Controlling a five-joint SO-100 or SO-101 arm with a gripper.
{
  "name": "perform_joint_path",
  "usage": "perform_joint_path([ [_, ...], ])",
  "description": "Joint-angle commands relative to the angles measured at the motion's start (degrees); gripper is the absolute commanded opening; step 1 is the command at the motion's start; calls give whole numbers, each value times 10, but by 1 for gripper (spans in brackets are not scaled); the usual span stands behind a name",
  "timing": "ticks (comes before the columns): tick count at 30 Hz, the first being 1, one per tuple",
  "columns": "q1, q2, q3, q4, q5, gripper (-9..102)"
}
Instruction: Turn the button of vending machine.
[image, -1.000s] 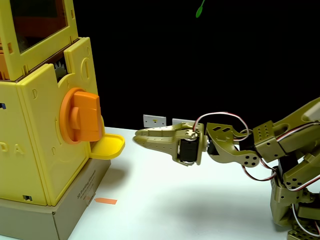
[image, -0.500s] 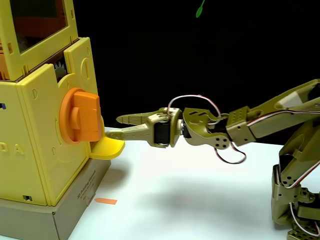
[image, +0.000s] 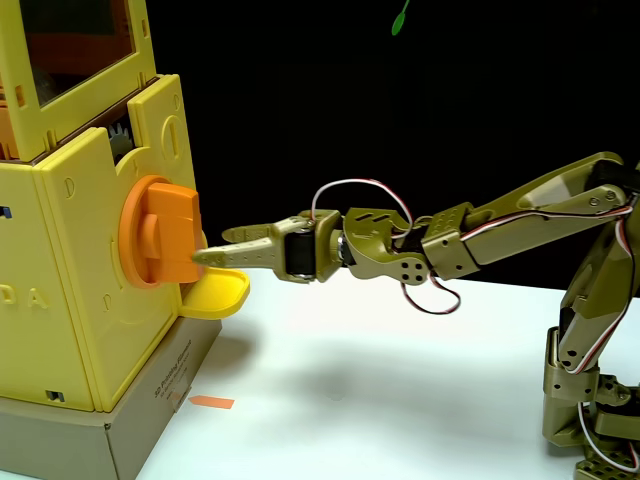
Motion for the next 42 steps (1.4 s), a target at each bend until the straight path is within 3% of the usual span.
perform_joint_path([
  [1, -4, -19, -62, 3, 7, 42],
  [18, -27, -92, -124, -27, -14, 26],
  [33, -43, -90, -115, -51, -44, -1],
  [42, -49, -83, -105, -51, -7, -1],
])
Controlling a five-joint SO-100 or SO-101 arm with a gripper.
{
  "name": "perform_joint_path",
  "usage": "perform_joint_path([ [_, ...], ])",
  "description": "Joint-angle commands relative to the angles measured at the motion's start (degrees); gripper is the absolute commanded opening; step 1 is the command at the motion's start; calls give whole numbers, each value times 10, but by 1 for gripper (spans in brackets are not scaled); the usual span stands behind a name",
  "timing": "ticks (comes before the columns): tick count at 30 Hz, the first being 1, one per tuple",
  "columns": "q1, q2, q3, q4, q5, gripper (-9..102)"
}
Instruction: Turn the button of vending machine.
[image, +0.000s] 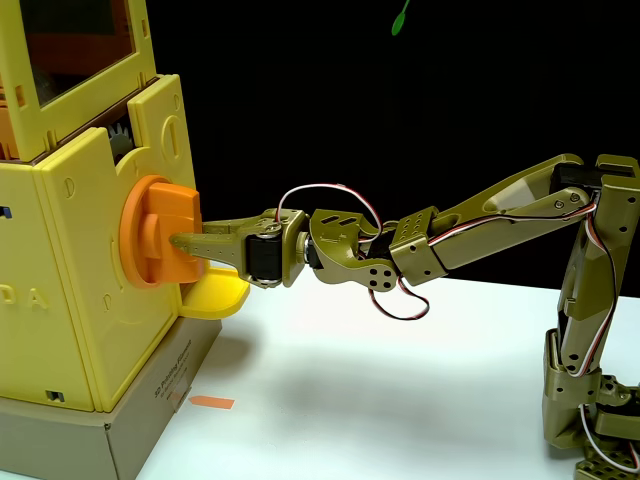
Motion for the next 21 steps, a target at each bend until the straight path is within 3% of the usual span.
perform_joint_path([
  [1, -7, 15, -9, -7, 36, -1],
  [5, -11, 29, -6, -7, 144, -1],
  [12, -17, 50, -5, -7, 422, -1],
  [21, -11, 69, -5, 91, 887, -1],
])
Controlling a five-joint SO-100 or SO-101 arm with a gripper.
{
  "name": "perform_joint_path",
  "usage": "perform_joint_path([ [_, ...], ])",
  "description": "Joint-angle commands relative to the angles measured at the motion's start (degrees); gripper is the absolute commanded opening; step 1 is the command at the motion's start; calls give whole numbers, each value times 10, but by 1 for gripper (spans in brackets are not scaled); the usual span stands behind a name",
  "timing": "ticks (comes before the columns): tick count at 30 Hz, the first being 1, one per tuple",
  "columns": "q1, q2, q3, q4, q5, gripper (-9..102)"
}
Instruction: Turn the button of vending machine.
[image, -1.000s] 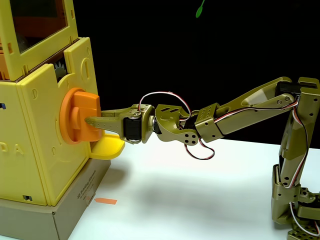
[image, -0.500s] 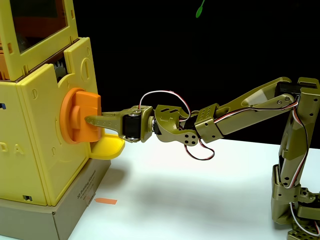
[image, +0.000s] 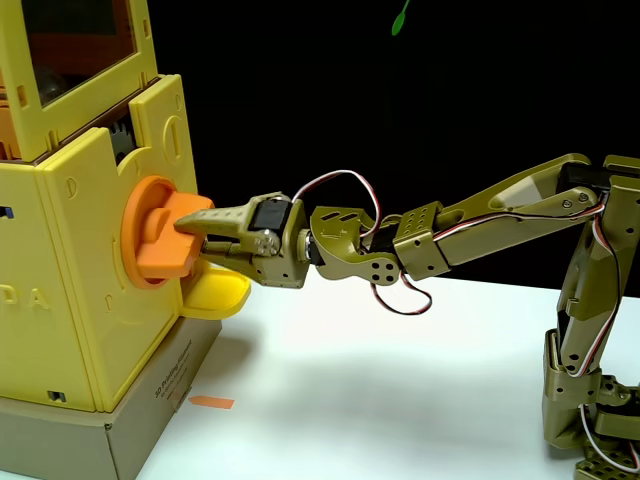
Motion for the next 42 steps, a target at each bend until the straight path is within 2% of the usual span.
perform_joint_path([
  [1, -4, 39, -4, 36, 217, -1],
  [12, -11, 56, 4, 46, 865, -1],
  [15, -18, 61, 7, 24, 963, -1],
  [18, -18, 63, 6, -6, 978, -1],
  [42, -40, 62, 8, 8, 1005, 0],
])
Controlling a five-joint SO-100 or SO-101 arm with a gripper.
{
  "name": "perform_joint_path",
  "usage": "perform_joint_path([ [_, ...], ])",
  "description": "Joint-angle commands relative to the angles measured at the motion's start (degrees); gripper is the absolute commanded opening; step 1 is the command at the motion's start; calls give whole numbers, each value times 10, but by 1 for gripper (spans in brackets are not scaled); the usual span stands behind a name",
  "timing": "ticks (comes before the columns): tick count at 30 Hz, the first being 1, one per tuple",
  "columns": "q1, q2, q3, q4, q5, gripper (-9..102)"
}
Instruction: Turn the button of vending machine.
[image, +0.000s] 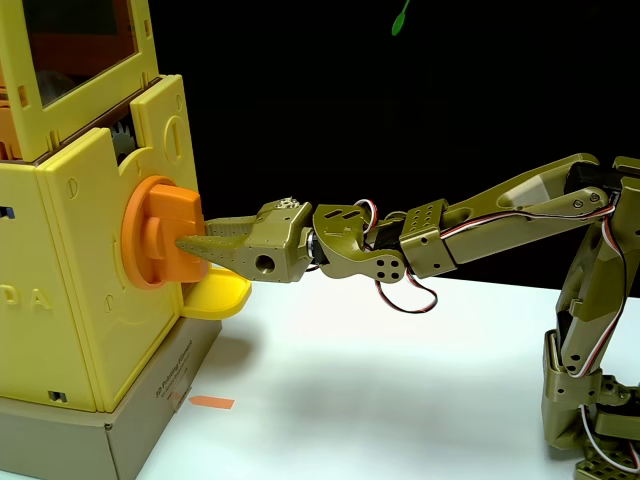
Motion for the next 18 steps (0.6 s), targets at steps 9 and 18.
perform_joint_path([
  [9, -31, 35, 5, 3, 0, 22],
  [18, -61, 48, 20, 2, 57, 31],
])
